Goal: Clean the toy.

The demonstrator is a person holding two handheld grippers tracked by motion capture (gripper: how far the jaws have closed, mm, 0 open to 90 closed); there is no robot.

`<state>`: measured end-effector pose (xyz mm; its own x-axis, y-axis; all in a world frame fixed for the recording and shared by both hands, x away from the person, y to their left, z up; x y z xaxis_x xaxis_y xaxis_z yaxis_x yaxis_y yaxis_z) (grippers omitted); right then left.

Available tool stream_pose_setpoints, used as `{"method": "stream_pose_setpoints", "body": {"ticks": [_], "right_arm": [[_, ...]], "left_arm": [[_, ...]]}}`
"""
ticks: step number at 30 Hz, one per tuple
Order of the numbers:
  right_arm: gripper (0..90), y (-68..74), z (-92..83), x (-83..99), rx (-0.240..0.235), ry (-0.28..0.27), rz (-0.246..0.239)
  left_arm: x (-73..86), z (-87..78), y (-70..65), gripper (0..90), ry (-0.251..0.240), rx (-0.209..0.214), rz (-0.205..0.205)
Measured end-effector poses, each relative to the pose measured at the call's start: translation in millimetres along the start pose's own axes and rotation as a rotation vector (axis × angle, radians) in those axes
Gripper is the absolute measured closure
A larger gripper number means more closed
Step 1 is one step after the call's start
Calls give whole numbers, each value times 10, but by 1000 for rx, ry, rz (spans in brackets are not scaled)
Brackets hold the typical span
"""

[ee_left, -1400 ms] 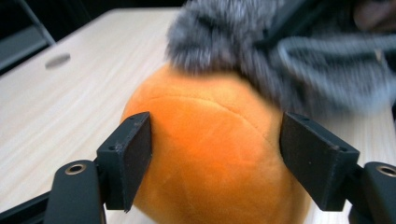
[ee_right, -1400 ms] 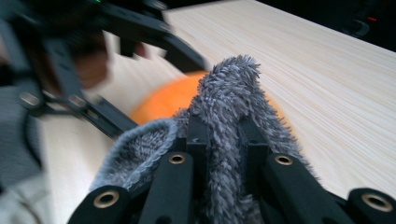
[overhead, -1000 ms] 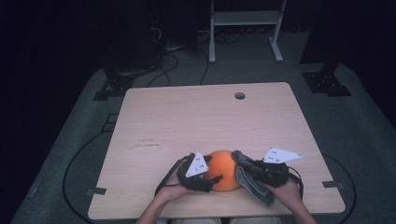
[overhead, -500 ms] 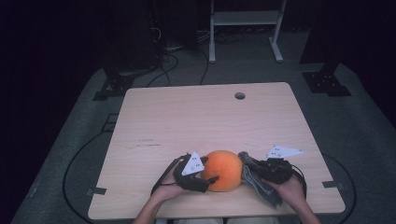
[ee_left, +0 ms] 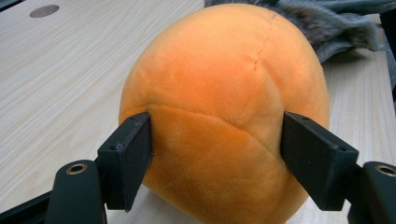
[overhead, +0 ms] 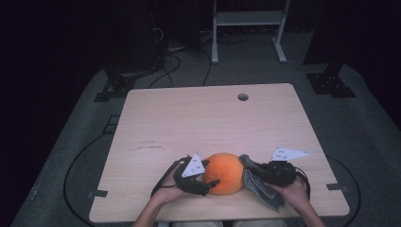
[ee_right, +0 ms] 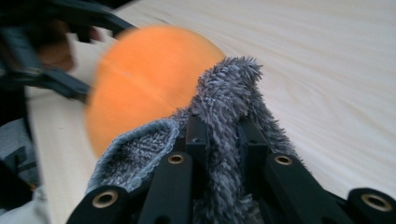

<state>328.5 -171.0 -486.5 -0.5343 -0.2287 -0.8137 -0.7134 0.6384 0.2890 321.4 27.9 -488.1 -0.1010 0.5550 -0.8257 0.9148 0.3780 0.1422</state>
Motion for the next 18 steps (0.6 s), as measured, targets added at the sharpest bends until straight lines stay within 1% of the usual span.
{"method": "stream_pose_setpoints", "body": {"ticks": [2, 3, 5, 6, 7, 8, 9, 10, 11, 12, 13, 14, 15, 16, 17, 18], "right_arm": [[776, -81, 8, 35, 43, 31, 8], [776, -104, 5, 45, 48, 35, 21], [776, -62, -30, -14, 19, -3, 24], [776, -4, -56, -81, -8, -39, 17], [776, 72, -78, -153, -46, -76, 11], [775, 157, -90, -208, -84, -99, 0], [775, 235, -82, -235, -112, -105, -22], [775, 296, -56, -226, -124, -88, -49], [776, 323, -15, -190, -113, -58, -76], [776, 322, 14, -155, -92, -41, -94], [776, 308, 20, -136, -78, -36, -100], [777, 291, 13, -130, -72, -31, -102], [777, 281, -1, -123, -75, -26, -99], [777, 277, -4, -115, -75, -27, -100], [776, 274, -3, -109, -76, -27, -98], [776, 268, -4, -104, -76, -25, -97]], "left_arm": [[6, -5, 2, 262, 2, 4, -5], [8, -8, 0, 262, 3, 4, -4], [4, -5, -10, 262, 1, 4, 2], [1, -3, -23, 262, 4, 8, 2], [-4, 1, -34, 262, 6, 15, 5], [-14, 4, -52, 262, 8, 31, 3], [-36, -2, -78, 248, 7, 60, -3], [-62, -21, -90, 231, 9, 81, 7], [-89, -32, -86, 206, 14, 91, 6], [-120, -33, -68, 172, 7, 95, -15], [-148, -26, -45, 143, -4, 96, -41], [-159, 3, -5, 105, -1, 69, -57], [-146, 43, 27, 81, 19, 44, -64], [-135, 81, 33, 50, 32, 46, -85], [-113, 123, 35, 41, 49, 56, -111], [-101, 152, 34, 47, 44, 54, -127]]}}
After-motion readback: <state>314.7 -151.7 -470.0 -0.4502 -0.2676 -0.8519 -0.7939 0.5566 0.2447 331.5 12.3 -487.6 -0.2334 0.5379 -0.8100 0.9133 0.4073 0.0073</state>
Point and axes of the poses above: each handheld gripper's, and its own axes: z roughly forward along the jaws, x roughly out of its underside, y roughly to its left, the point moved 8 cm from there along z, roughly forward along the jaws, and after that the axes turned 4 degrees about z, right-handed, at the moved point
